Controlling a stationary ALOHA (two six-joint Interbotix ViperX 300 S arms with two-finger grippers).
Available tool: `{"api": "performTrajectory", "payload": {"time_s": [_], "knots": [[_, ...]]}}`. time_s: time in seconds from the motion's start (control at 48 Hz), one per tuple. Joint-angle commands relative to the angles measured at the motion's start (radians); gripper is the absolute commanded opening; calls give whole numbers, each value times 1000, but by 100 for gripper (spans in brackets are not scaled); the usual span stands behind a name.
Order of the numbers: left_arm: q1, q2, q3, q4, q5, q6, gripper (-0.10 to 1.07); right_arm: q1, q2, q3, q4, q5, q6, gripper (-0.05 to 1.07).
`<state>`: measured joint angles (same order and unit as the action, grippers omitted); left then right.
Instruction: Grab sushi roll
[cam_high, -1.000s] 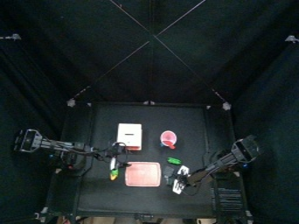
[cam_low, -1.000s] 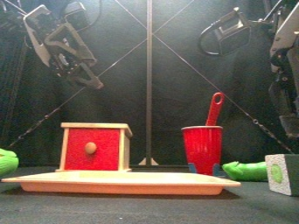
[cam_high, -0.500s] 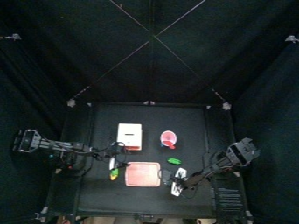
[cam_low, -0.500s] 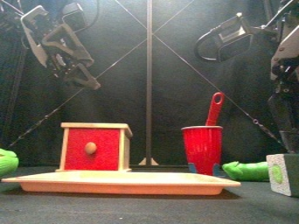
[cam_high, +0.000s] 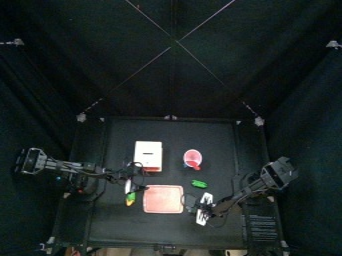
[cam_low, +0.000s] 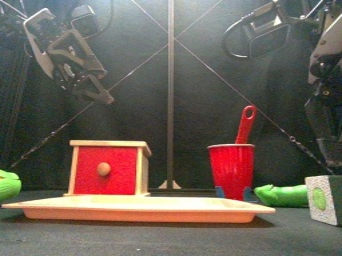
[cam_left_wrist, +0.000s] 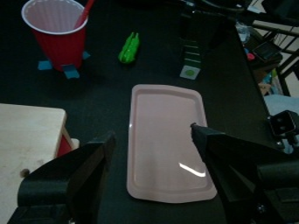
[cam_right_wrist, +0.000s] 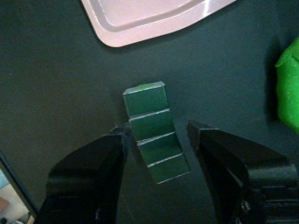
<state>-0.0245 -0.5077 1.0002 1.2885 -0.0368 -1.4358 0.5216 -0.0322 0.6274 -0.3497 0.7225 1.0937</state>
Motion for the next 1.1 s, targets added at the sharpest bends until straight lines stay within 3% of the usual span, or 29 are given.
{"api": "performTrajectory", "payload": {"time_s": [0.0,1.083], "knots": [[5,-2,-11,-2,-2,0,100,9,-32,-9,-3,-6,-2,88],[8,-2,-2,-6,-2,0,100,2,55,52,-5,-61,-6,87]]}}
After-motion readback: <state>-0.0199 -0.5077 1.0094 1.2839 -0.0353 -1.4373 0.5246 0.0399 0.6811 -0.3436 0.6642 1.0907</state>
